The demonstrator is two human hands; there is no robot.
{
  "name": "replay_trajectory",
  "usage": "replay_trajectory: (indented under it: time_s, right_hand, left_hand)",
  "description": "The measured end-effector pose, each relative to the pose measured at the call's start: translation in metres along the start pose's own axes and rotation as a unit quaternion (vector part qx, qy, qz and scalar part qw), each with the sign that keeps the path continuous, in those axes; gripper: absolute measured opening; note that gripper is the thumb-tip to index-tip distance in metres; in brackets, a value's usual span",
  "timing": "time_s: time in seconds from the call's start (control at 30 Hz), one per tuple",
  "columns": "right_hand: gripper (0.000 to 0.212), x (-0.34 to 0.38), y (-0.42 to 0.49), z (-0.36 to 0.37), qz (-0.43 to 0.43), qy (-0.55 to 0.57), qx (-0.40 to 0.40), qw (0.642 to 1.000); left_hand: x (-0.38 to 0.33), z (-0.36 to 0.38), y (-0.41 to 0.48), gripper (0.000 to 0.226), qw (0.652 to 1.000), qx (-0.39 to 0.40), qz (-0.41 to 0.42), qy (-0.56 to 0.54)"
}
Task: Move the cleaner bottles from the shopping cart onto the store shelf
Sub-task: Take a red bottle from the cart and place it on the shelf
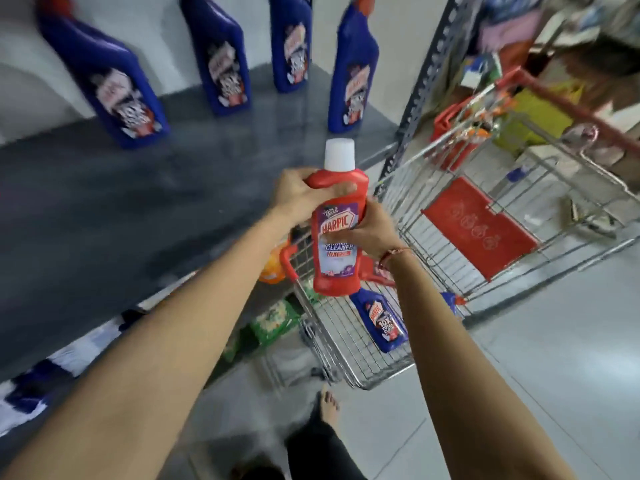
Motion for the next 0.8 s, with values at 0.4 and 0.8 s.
replay_trajectory:
  time_s: [0.4, 0.8]
  right_hand:
    - [0.063, 0.215, -0.039, 0.185, -0.202, 0.008, 0.168, 0.965]
    - [0.07, 0.33, -0.146, 0.4, -0.298, 0.054, 0.263, 0.916]
  left_hand:
    - [-0.076, -0.293, -0.134, 0.032, 0.96, -0.26, 0.103, 0.026]
    - [0.005, -0.472, -0.294, 0.037, 0.931, -0.361, 0.057, 0.019]
Point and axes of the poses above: each hand's wrist, its own y-axis towards the middle knuckle, its own z-axis out of the palm, x = y × z, the point moved 8 cm from there along y, towards the middle knuckle, and after that the axes turned 1 degree about y, right-handed, at the moved point
